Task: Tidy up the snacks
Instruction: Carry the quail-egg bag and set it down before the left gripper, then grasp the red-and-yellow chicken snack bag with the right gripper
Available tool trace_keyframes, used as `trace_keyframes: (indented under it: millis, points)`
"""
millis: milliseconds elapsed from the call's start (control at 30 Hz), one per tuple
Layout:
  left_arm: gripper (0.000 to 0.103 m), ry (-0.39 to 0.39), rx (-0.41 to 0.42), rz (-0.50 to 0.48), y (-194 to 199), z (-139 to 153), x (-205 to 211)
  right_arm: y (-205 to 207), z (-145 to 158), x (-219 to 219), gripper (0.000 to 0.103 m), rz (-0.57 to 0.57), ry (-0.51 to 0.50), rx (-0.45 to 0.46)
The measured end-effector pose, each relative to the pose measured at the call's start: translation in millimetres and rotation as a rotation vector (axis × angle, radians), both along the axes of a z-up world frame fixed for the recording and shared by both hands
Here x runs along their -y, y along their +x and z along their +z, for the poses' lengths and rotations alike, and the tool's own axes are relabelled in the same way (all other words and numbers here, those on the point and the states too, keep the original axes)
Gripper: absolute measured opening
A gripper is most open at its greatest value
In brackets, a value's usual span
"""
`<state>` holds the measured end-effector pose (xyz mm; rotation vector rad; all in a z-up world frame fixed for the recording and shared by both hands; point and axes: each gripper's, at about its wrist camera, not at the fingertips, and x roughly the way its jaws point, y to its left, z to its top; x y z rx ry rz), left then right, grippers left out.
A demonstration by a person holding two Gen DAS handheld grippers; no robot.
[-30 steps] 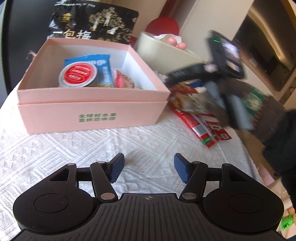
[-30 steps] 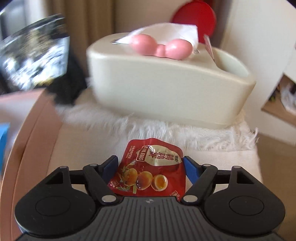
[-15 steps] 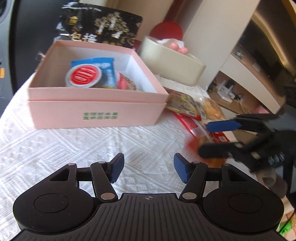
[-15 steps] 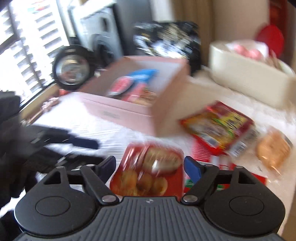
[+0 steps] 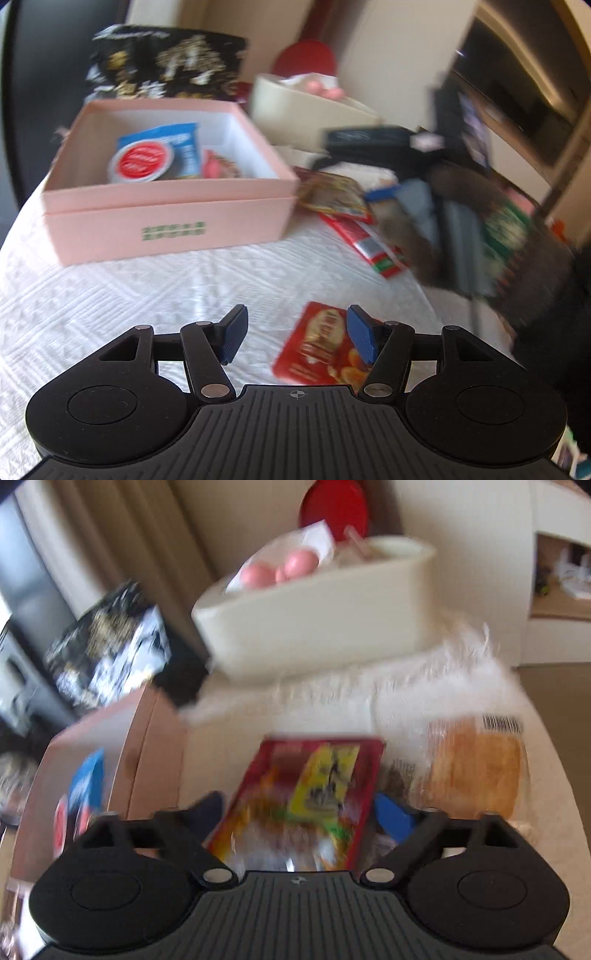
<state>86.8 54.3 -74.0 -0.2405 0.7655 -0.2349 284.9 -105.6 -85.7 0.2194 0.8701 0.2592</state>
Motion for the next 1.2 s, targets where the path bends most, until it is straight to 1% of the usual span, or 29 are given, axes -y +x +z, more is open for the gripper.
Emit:
trace_keyframes:
  millis: [33, 67, 133, 167, 200, 233, 267, 300, 333, 367, 400, 500, 633, 700, 833, 900, 967, 1000, 1067, 1167, 1200]
  points:
    - [0.065, 0.018, 0.003, -0.015, -1, -1, 5, 2, -2, -10, 0.099, 0.011, -0.039, 0.005]
    - [0.065, 0.039, 0.006, -0.029, -1, -2, 9, 5, -5, -23, 0.102, 0.039, -0.115, 0.017]
    - [0.065, 0.075, 0.009, -0.06, -1, -5, 18, 4, -12, -46, 0.102, 0.123, -0.293, 0.053]
    - [0.065, 0.091, 0.01, -0.077, -2, -7, 23, 3, -15, -53, 0.101, 0.168, -0.353, 0.078]
    - [0.065, 0.107, 0.012, -0.094, -2, -8, 26, -3, -16, -54, 0.099, 0.192, -0.371, 0.11]
    - [0.065, 0.124, 0.012, -0.107, -3, -9, 30, -7, -15, -51, 0.097, 0.21, -0.368, 0.114]
    - [0.065, 0.14, 0.01, -0.117, -3, -11, 32, -11, -12, -44, 0.092, 0.227, -0.359, 0.114]
    - [0.065, 0.153, 0.008, -0.127, -2, -13, 34, -15, -9, -40, 0.082, 0.245, -0.356, 0.121]
    - [0.065, 0.158, 0.011, -0.135, -3, -14, 35, -18, -7, -36, 0.077, 0.262, -0.349, 0.128]
    - [0.065, 0.163, 0.013, -0.137, -4, -14, 35, -20, -5, -30, 0.064, 0.287, -0.331, 0.125]
    - [0.065, 0.164, 0.013, -0.138, -4, -14, 35, -25, -2, -25, 0.057, 0.311, -0.318, 0.126]
    - [0.067, 0.164, 0.012, -0.131, -5, -15, 33, -45, 4, -11, 0.048, 0.364, -0.311, 0.137]
    - [0.068, 0.17, 0.012, -0.118, -6, -13, 29, -76, 9, 13, 0.041, 0.418, -0.234, 0.093]
    - [0.068, 0.168, 0.007, -0.111, -5, -12, 28, -95, 10, 25, 0.038, 0.441, -0.209, 0.087]
    - [0.066, 0.135, -0.017, -0.123, -3, -12, 29, -134, 10, 52, 0.037, 0.448, -0.154, 0.073]
    - [0.065, 0.151, -0.014, -0.144, -4, -10, 36, -150, 8, 63, 0.039, 0.44, -0.146, 0.076]
    - [0.065, 0.17, -0.002, -0.163, -6, -7, 43, -163, 6, 73, 0.051, 0.389, -0.165, 0.104]
    - [0.065, 0.177, 0.01, -0.163, -7, -5, 46, -167, 5, 77, 0.059, 0.359, -0.174, 0.121]
    - [0.065, 0.196, 0.042, -0.172, -10, 1, 51, -171, 1, 85, 0.06, 0.307, -0.177, 0.14]
    - [0.065, 0.239, 0.053, -0.212, -10, 2, 61, -169, -8, 95, 0.073, 0.252, -0.149, 0.131]
    - [0.065, 0.263, 0.051, -0.225, -11, 0, 66, -167, -10, 98, 0.075, 0.239, -0.128, 0.125]
